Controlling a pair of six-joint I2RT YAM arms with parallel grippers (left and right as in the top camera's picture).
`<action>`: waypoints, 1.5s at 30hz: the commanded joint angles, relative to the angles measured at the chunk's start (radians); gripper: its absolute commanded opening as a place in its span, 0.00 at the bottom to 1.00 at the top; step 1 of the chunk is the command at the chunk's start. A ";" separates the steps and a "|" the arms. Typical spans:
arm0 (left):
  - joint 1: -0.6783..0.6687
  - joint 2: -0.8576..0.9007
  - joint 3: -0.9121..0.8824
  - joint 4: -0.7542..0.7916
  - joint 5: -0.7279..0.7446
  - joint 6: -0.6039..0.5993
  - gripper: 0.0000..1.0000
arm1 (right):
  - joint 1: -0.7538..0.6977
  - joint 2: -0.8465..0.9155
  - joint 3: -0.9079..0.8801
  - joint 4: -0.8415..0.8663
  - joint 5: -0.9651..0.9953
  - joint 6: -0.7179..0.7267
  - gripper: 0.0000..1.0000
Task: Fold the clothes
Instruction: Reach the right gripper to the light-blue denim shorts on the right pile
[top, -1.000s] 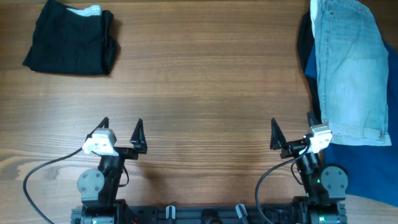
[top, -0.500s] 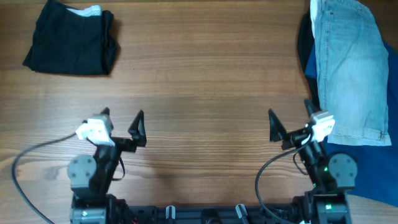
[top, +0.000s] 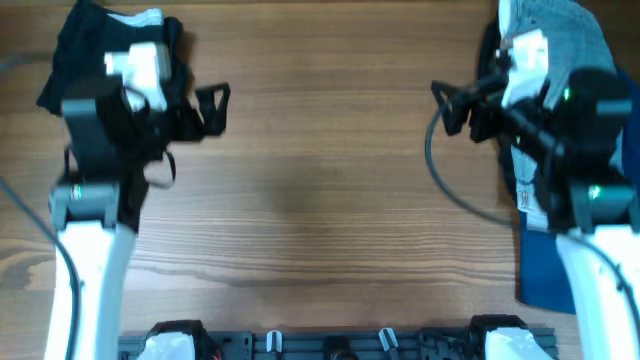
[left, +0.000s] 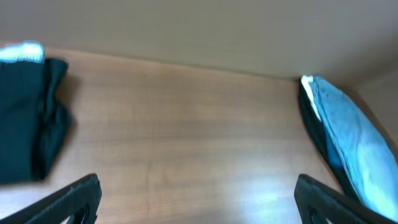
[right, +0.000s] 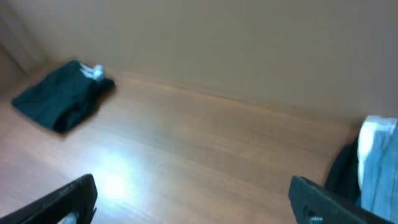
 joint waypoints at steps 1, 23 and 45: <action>0.006 0.217 0.229 -0.201 0.019 0.046 1.00 | 0.002 0.219 0.224 -0.140 -0.009 -0.030 1.00; -0.010 0.579 0.334 -0.298 0.046 0.007 1.00 | -0.246 0.681 0.282 0.013 0.367 0.149 0.78; -0.058 0.579 0.334 -0.291 0.045 0.008 1.00 | -0.329 0.924 0.282 0.110 0.381 0.127 0.59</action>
